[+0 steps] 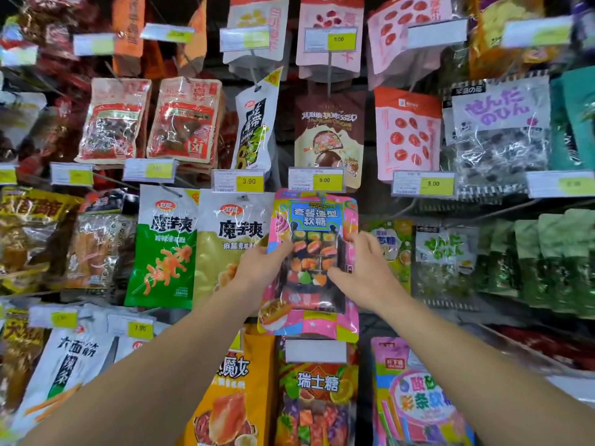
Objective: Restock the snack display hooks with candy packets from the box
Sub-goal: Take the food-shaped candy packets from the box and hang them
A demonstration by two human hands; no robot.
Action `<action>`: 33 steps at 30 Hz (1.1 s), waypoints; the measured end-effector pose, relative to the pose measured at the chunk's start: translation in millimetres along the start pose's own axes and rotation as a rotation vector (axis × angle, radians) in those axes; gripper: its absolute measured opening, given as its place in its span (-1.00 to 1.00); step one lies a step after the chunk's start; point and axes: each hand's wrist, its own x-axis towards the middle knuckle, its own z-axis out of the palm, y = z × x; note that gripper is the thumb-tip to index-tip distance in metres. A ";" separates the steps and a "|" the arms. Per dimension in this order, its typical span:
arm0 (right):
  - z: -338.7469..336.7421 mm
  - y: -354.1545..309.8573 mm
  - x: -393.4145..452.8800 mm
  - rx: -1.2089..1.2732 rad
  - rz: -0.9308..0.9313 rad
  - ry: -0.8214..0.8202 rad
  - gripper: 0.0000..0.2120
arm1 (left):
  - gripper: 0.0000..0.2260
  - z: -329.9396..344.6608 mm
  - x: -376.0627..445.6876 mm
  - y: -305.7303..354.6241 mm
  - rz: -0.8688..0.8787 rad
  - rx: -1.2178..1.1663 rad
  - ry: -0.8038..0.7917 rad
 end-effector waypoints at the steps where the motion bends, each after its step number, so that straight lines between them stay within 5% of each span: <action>1: 2.4 0.9 -5.1 0.052 0.034 -0.031 -0.33 | -0.71 -0.2 -2.4 -1.9 0.041 0.046 0.023; 6: 11.3 6.5 -17.2 0.021 0.068 -0.055 -0.37 | -0.67 -10.9 -27.4 -20.4 0.354 0.539 0.174; 11: 12.4 3.1 -5.3 -0.062 0.132 -0.064 -0.38 | -0.58 -13.7 -26.7 -17.3 0.388 0.793 0.059; 19: 16.5 -1.1 -1.9 -0.037 0.210 -0.130 -0.36 | -0.45 -16.6 -11.0 -12.4 0.237 0.829 -0.175; 33: 41.0 -74.3 -69.7 -0.164 0.257 -0.185 -0.36 | -0.50 -98.4 -55.0 -46.9 0.278 0.653 -0.238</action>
